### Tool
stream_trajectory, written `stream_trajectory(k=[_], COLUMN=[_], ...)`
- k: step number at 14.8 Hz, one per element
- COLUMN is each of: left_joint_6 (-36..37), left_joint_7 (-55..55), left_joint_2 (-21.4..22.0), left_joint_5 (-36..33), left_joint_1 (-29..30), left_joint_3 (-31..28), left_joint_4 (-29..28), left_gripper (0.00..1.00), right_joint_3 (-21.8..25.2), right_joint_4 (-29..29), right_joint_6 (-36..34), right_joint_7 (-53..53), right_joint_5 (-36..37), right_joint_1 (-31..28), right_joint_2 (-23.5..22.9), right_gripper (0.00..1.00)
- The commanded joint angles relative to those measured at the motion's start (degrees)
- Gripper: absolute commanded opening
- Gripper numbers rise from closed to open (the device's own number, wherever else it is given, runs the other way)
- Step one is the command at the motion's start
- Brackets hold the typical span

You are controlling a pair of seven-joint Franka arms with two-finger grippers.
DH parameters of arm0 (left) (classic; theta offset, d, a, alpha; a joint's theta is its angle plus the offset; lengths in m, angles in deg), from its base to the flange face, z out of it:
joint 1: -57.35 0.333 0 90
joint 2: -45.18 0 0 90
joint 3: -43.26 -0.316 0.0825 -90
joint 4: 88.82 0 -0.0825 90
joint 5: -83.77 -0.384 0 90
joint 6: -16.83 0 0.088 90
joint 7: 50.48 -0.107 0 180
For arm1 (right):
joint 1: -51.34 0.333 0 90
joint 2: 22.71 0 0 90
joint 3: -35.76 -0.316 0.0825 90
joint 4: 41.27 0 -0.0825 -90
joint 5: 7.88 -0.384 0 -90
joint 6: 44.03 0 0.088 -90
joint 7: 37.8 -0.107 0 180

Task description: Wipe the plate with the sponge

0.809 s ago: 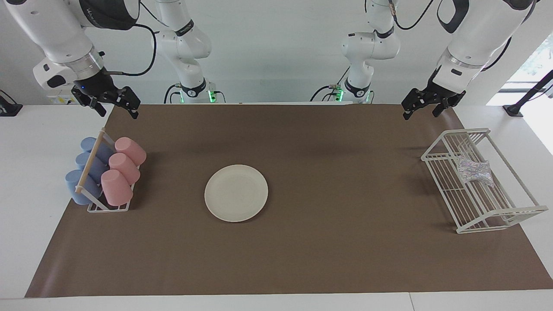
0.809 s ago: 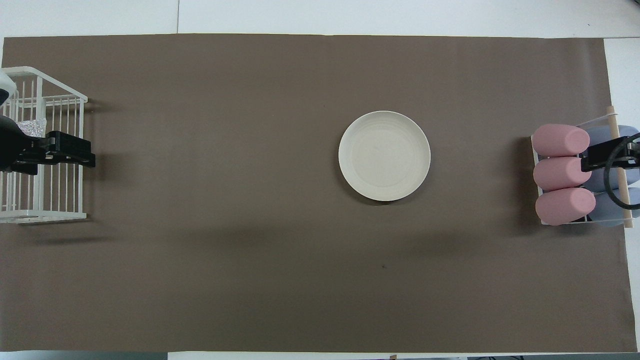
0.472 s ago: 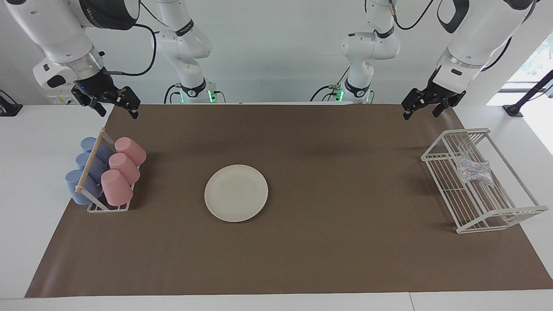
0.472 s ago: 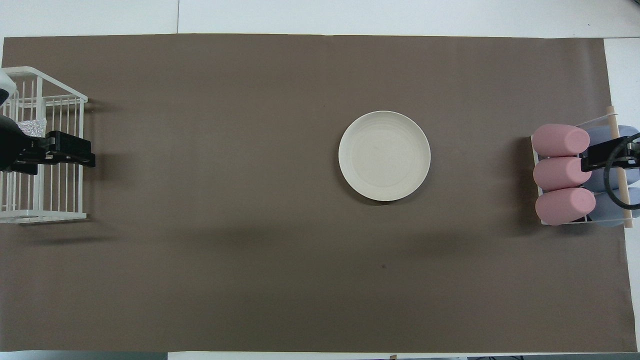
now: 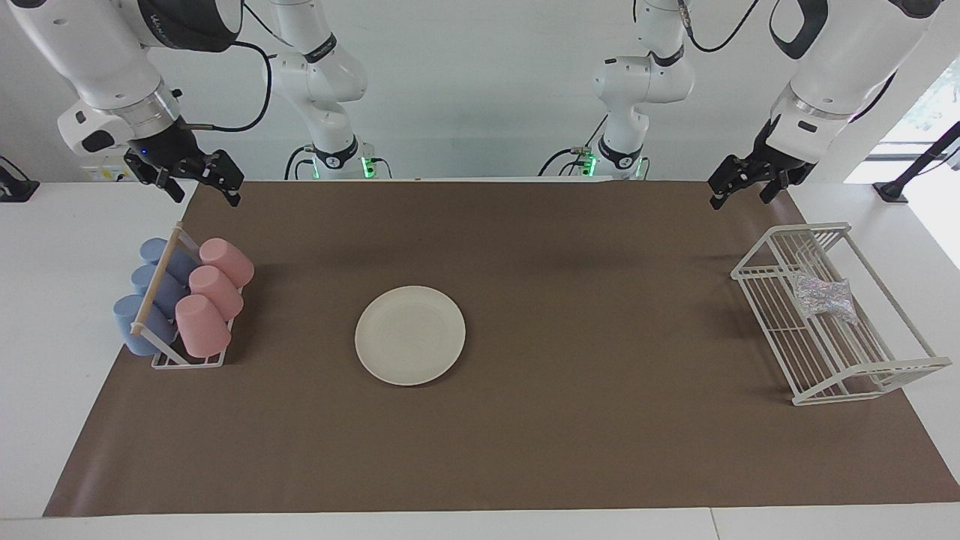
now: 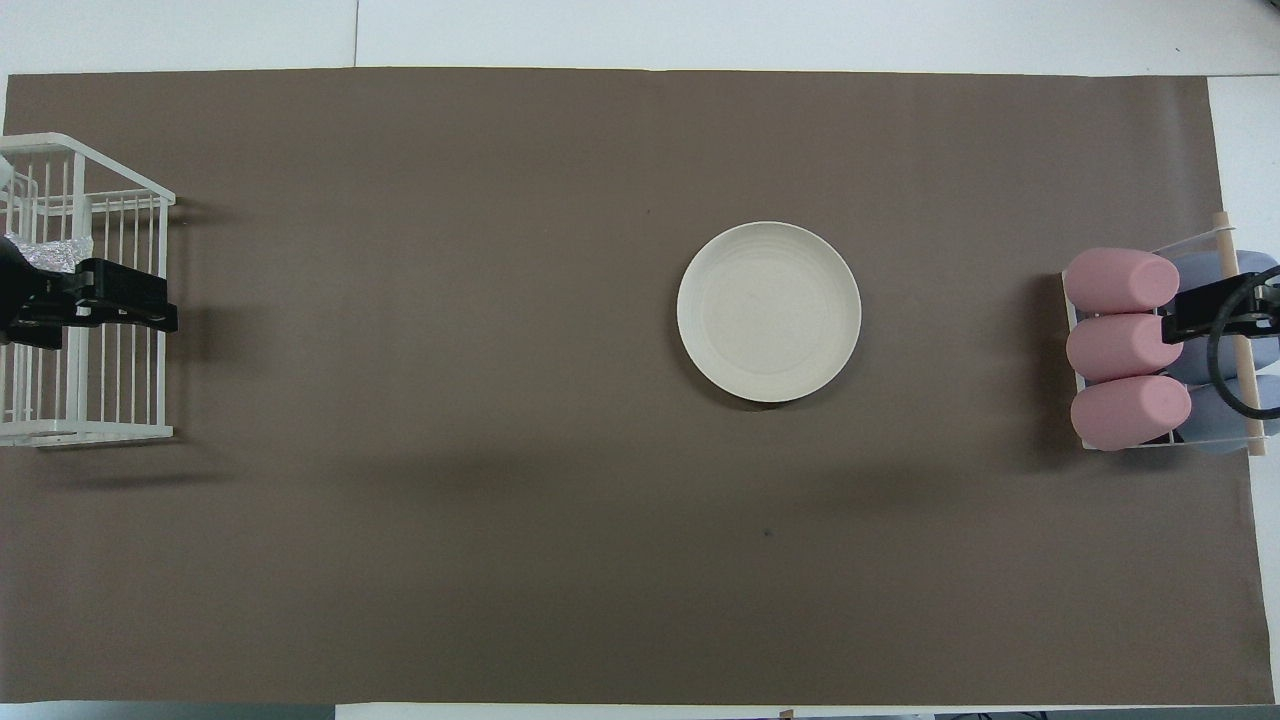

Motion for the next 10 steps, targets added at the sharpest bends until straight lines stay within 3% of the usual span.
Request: stream_trajectory(k=[1, 6, 10], left_joint_6=[-2.74, -6.08, -12.05], left_joint_7=[2.17, 10.08, 12.37], left_joint_2=[1.17, -6.54, -12.71], left_joint_5=[-9.21, -26.6, -39.88], left_joint_1=[-1.61, -4.52, -4.0], left_joint_3=[0.73, 0.73, 0.73], left_joint_4=[-4.12, -5.96, -5.96], left_gripper=[1.0, 1.0, 1.0], right_joint_3=[-0.38, -0.47, -0.56], right_joint_4=[-0.05, -0.32, -0.49], right_joint_6=[-0.87, -1.4, -4.47], right_joint_7=[-2.5, -8.02, -21.01], right_joint_5=[1.65, 1.39, 1.21], right_joint_1=[0.09, 1.57, 4.04], right_joint_2=[0.48, 0.57, 1.36], right_gripper=[1.0, 1.0, 1.0])
